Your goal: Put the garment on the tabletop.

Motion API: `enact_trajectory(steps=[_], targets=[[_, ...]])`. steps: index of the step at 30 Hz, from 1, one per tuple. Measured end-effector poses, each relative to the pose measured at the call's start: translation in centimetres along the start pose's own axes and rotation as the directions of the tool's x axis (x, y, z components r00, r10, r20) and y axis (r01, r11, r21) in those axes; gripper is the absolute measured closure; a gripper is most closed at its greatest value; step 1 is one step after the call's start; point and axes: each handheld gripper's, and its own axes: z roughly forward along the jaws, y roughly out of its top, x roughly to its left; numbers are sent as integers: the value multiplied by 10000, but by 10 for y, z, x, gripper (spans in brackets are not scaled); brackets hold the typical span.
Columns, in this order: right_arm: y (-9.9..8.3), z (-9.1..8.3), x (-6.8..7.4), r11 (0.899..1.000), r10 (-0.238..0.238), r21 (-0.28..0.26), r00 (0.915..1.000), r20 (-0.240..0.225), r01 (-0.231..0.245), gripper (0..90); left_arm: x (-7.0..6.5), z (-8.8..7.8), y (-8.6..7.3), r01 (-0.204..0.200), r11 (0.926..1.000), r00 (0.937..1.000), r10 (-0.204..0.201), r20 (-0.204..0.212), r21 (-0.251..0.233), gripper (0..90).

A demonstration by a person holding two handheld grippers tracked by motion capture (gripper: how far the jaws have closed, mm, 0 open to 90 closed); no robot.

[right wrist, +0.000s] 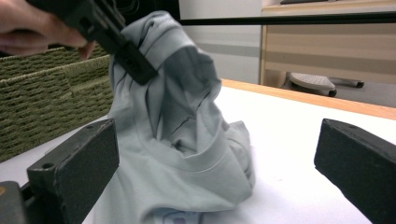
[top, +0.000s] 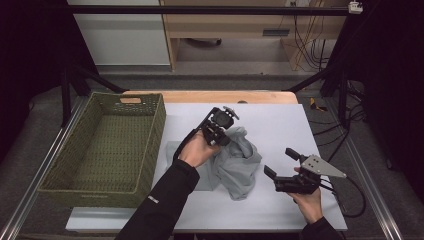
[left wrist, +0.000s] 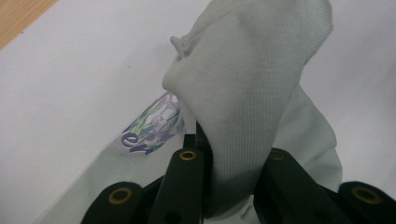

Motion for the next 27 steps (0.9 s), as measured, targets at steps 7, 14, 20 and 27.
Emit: enact_trajectory(steps=[7,14,20,27], targets=[[-10,-6,-3,9997,114,231,9999,57,-115,4,-3,19,-7,-72,10000,9999,72,152,16,805],[-13,-4,-3,9993,94,357,9999,59,-96,3,0,5,-11,-29,9952,9995,60,318,-978,460],[-14,-3,-6,9991,99,411,9998,182,-106,3,-4,-27,-20,-134,9572,9999,143,8,-2892,238],[-14,-3,-8,9990,202,401,9997,145,-208,3,-9,-48,-41,-51,8915,9993,-119,-346,-4530,123]])
